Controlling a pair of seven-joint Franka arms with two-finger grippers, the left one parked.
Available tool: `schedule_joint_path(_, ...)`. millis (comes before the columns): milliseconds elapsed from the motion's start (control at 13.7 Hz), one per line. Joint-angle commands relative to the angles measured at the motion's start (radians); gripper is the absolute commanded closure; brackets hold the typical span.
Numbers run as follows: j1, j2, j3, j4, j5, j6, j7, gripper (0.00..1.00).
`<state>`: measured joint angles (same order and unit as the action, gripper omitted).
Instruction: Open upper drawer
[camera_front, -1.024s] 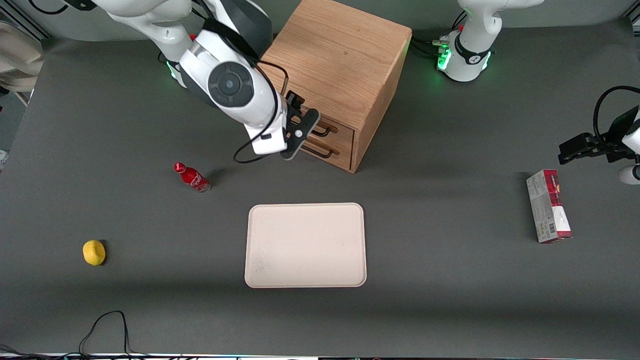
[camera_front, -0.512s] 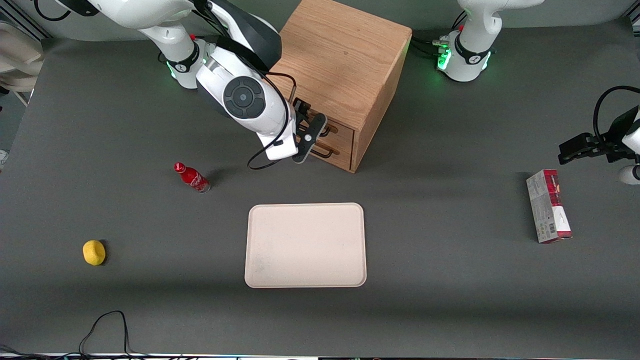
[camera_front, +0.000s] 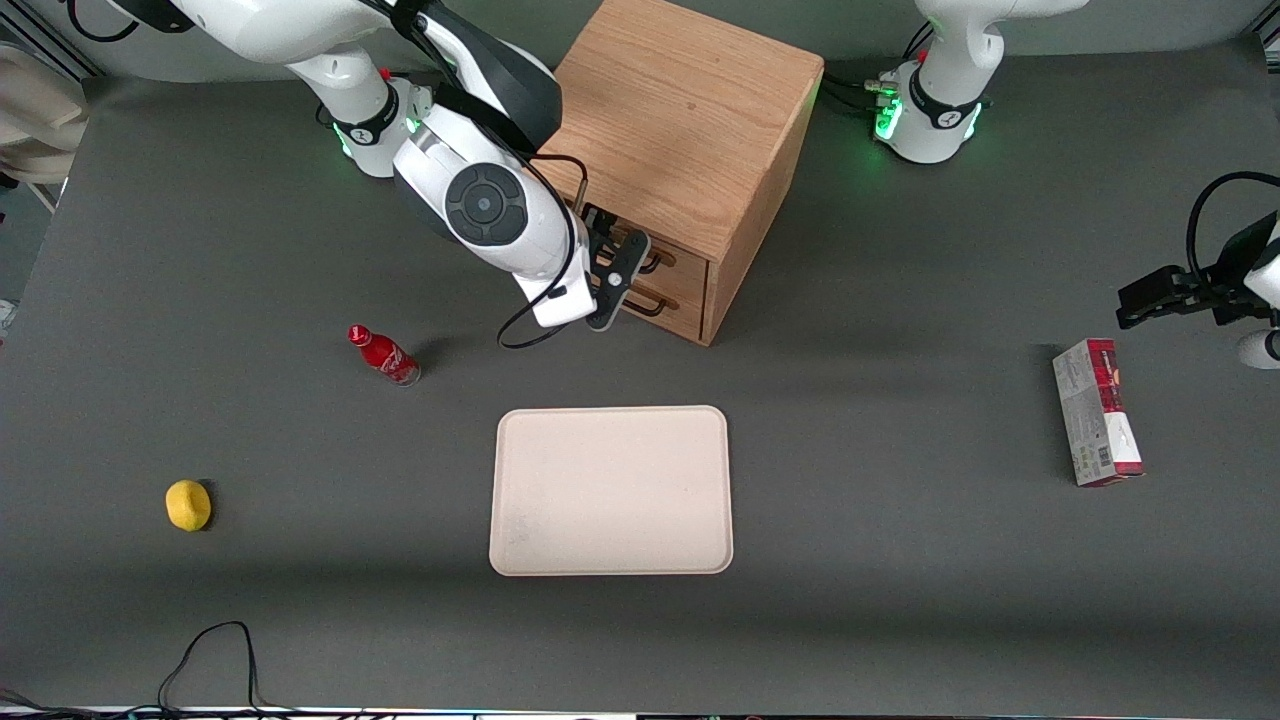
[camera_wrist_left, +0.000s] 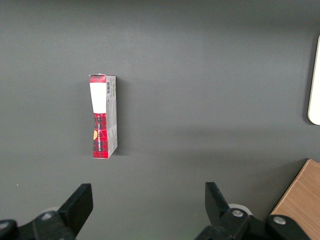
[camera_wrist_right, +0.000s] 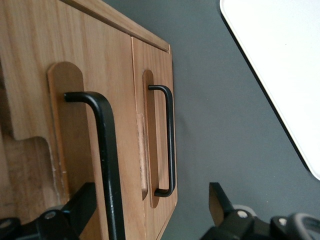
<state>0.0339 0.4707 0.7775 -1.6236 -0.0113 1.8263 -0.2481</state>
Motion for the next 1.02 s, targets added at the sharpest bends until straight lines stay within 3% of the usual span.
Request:
schedule_joint_path(0,-0.005,-0.004,-0.001,-0.015,-0.012,0.022,-0.028,0.00)
schedule_joint_path(439,-0.008,0.028,-0.018,-0.001,-0.119,0.038,-0.028,0.00)
schedule_joint_path(951,-0.011,0.069,-0.130,0.122,-0.141,0.031,-0.178,0.00)
